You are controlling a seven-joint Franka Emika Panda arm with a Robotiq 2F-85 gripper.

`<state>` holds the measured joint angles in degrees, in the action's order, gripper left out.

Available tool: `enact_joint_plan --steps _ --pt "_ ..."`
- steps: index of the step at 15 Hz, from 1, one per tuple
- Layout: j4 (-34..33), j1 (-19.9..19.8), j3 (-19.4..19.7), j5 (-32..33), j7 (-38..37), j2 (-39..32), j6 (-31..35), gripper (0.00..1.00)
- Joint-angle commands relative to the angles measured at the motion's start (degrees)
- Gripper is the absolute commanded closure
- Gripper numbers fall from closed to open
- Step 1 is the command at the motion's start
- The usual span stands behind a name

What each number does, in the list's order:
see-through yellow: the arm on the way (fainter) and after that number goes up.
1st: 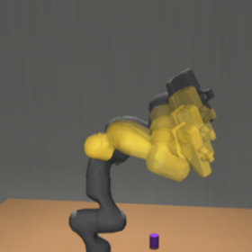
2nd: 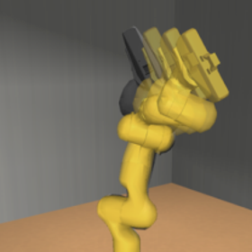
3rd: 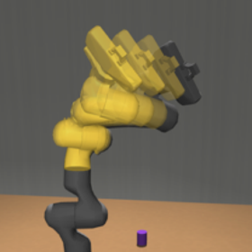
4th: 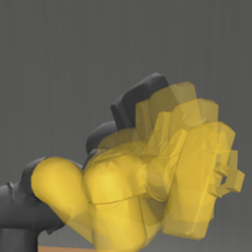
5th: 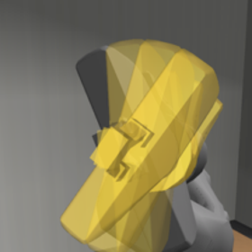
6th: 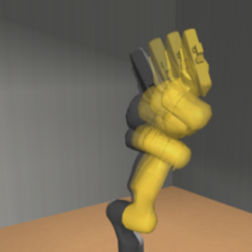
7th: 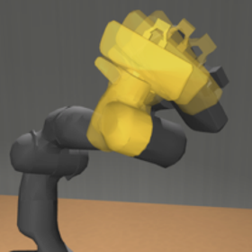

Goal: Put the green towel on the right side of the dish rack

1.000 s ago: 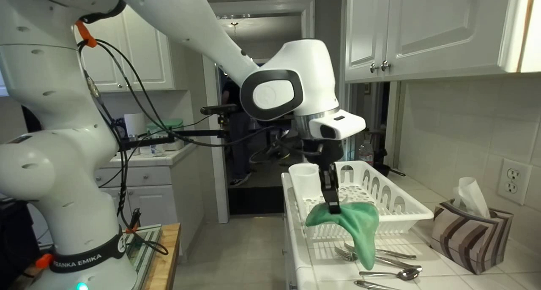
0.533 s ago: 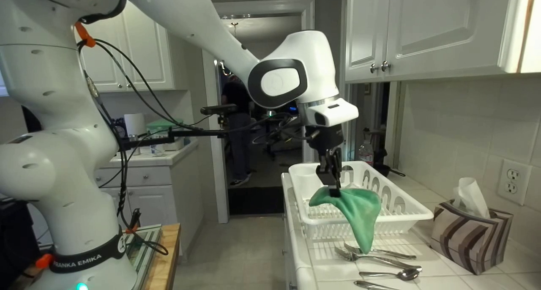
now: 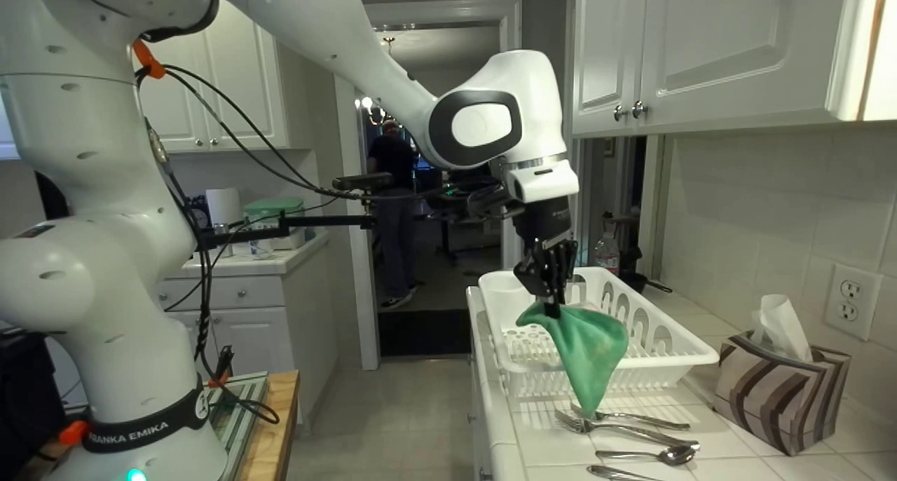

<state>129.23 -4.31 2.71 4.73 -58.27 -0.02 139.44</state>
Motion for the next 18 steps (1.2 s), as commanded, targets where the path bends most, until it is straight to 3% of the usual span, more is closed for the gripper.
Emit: enact_joint_plan --steps 1,18 --pt "-3.6 0.8 0.1 1.1 -6.1 -3.5 -1.5 0.97" --pt "-11.1 5.1 1.9 1.2 -23.5 -11.4 -1.8 0.97"
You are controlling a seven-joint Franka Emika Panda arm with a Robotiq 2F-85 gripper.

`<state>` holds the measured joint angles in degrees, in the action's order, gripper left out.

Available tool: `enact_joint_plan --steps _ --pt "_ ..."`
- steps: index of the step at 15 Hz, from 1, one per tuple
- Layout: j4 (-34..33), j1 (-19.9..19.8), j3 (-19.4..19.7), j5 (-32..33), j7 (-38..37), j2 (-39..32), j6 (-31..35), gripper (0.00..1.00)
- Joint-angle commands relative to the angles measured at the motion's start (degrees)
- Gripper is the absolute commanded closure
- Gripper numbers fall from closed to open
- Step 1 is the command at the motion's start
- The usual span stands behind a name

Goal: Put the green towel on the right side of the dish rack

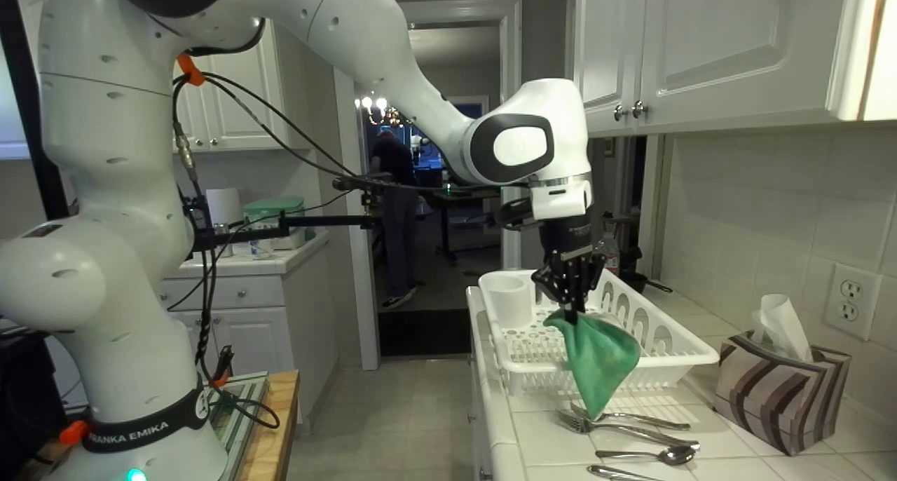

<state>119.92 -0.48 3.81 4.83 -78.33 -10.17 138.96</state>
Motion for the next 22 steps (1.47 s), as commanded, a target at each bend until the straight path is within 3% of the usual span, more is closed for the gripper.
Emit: enact_joint_plan --steps 1,15,17,18,22 --pt "-1.9 1.4 0.8 1.0 -4.1 -1.4 -1.3 0.97" --pt "-1.5 2.4 1.3 2.0 -12.4 -2.3 0.5 0.97" --pt "-1.6 2.6 1.5 2.1 -13.2 -2.5 0.8 0.61" --pt "-1.7 2.7 1.5 2.2 -13.5 -2.6 0.9 0.60" --pt "-1.4 3.1 1.8 4.3 -15.3 -2.0 1.5 0.27"
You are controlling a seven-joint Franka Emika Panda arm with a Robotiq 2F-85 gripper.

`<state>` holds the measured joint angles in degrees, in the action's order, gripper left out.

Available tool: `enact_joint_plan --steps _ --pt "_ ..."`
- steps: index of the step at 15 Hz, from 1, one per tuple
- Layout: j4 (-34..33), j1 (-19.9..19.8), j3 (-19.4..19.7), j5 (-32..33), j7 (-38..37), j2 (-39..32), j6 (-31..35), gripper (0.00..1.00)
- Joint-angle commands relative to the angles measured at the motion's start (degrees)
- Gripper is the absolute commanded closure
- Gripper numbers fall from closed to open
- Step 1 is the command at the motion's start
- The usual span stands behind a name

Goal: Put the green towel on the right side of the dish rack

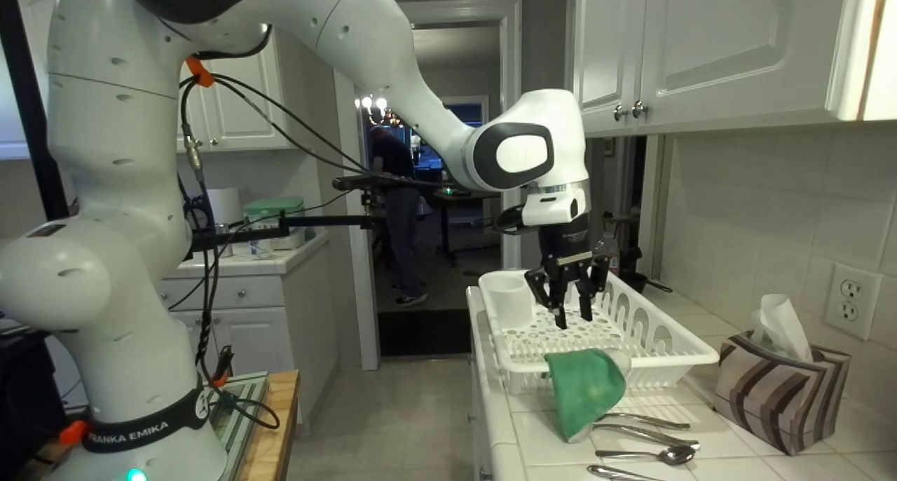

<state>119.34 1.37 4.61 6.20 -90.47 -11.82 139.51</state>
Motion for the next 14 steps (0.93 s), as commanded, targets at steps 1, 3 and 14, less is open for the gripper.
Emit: enact_joint_plan --steps 1,3,14 --pt "-0.5 1.3 1.1 3.6 -3.5 0.0 1.5 0.21" --pt "0.9 1.2 0.9 4.6 -2.1 1.6 2.8 0.07" --pt "14.5 -3.4 -0.1 1.3 42.9 16.2 0.0 0.00"
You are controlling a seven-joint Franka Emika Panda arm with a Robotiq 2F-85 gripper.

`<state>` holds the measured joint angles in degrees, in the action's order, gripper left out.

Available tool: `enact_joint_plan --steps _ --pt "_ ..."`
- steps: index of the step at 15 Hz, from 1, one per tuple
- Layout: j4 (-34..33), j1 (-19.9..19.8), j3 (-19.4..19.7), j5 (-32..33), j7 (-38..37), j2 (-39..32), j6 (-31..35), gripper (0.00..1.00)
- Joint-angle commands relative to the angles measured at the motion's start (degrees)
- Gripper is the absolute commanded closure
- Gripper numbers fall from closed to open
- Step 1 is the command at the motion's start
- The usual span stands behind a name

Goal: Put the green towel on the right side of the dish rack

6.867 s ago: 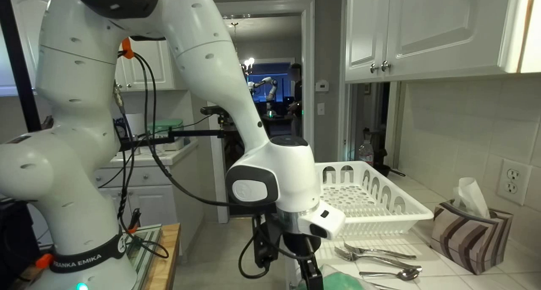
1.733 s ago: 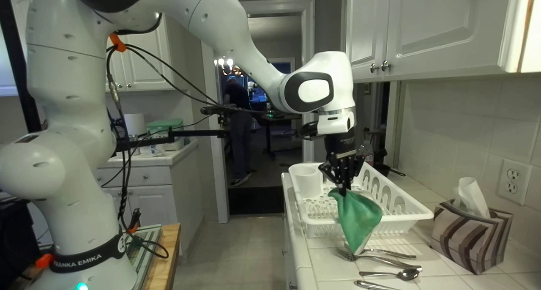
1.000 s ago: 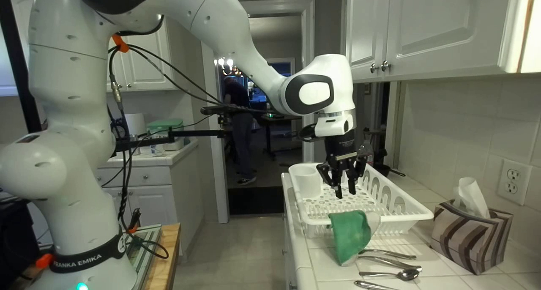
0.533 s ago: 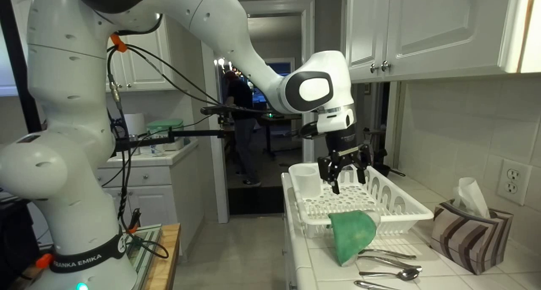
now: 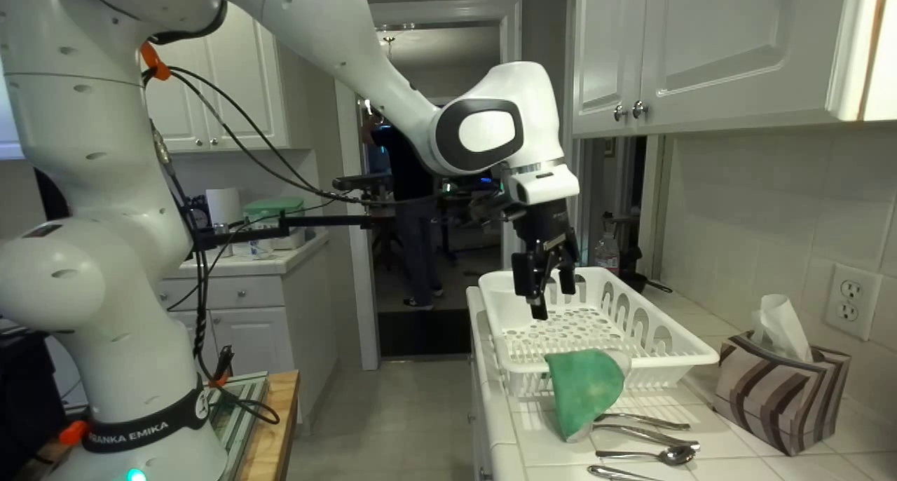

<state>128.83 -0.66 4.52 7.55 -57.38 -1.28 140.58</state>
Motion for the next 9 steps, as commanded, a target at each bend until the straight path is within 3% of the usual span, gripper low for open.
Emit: enact_joint_plan --steps 1,9 --pt "6.1 -1.8 0.1 0.3 13.4 6.9 -1.4 0.00" --pt "14.4 -4.2 0.6 -0.2 43.1 15.9 -1.0 0.00"
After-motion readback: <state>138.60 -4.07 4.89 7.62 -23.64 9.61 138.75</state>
